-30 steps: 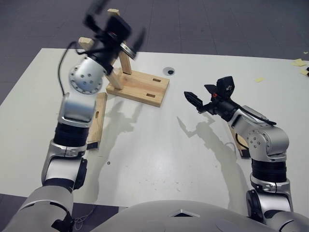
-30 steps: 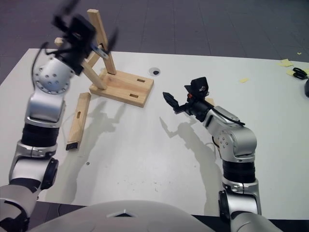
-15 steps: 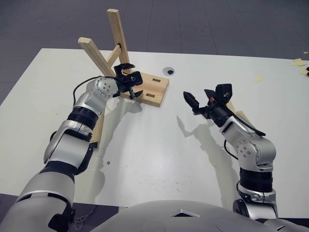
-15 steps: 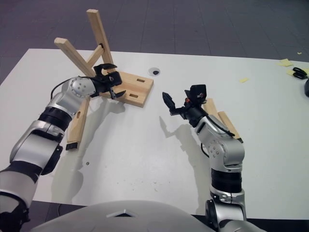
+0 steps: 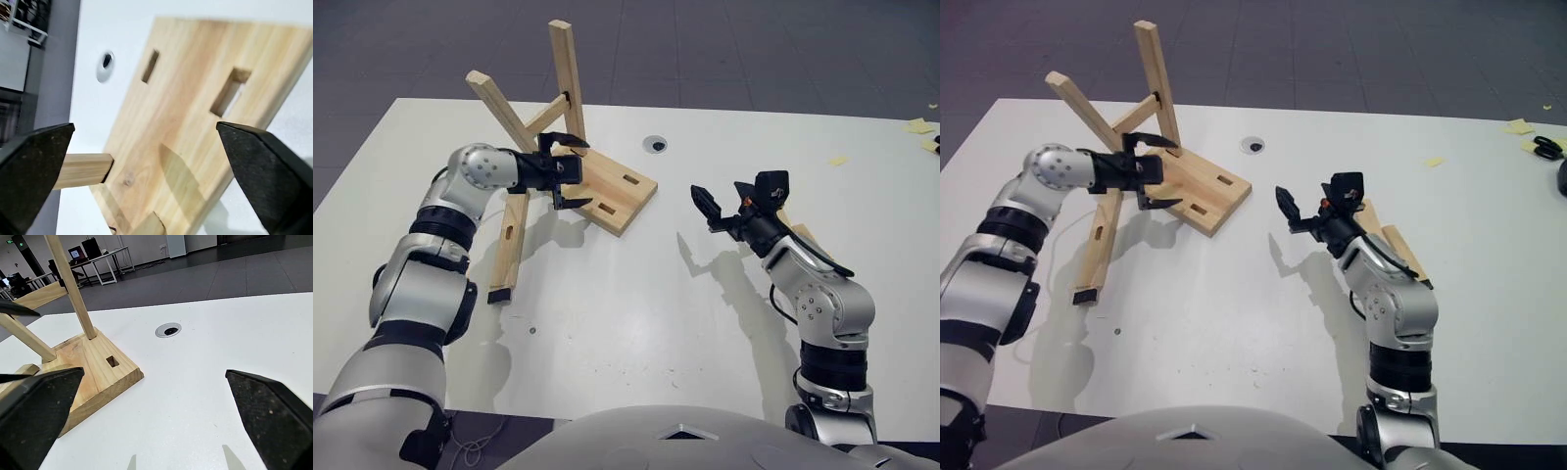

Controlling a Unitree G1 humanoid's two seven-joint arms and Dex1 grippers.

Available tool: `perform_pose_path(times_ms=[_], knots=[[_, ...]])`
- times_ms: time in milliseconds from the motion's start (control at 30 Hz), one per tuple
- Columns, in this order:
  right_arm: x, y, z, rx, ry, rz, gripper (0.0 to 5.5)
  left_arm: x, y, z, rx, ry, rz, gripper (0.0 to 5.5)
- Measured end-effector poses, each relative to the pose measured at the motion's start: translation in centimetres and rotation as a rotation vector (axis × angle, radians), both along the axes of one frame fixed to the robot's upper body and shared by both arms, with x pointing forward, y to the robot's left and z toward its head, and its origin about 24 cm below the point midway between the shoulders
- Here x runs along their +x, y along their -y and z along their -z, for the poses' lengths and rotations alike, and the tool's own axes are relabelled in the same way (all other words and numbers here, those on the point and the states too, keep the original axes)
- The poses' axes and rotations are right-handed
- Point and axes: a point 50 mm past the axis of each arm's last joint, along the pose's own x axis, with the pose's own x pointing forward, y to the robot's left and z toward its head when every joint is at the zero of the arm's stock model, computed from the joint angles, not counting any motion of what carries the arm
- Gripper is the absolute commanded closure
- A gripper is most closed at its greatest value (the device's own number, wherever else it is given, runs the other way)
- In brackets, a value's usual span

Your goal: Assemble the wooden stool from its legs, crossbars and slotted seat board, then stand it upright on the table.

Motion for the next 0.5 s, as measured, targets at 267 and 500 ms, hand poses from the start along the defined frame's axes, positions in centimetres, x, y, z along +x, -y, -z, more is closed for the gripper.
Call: perform_pose_path(times_ms=[267,500], knots=[[2.1,0.2,0.1,-0.06,0.027,-0.014,0.1,-3.1,2.6,-7.4,-0.334,0.206,0.052,0.12],[8.2,-0.8,1.0,-0.093,0.011,-0.027,0.1,-2.2,0.2,-13.5,-0.96,0.433,-0.364,0.12]])
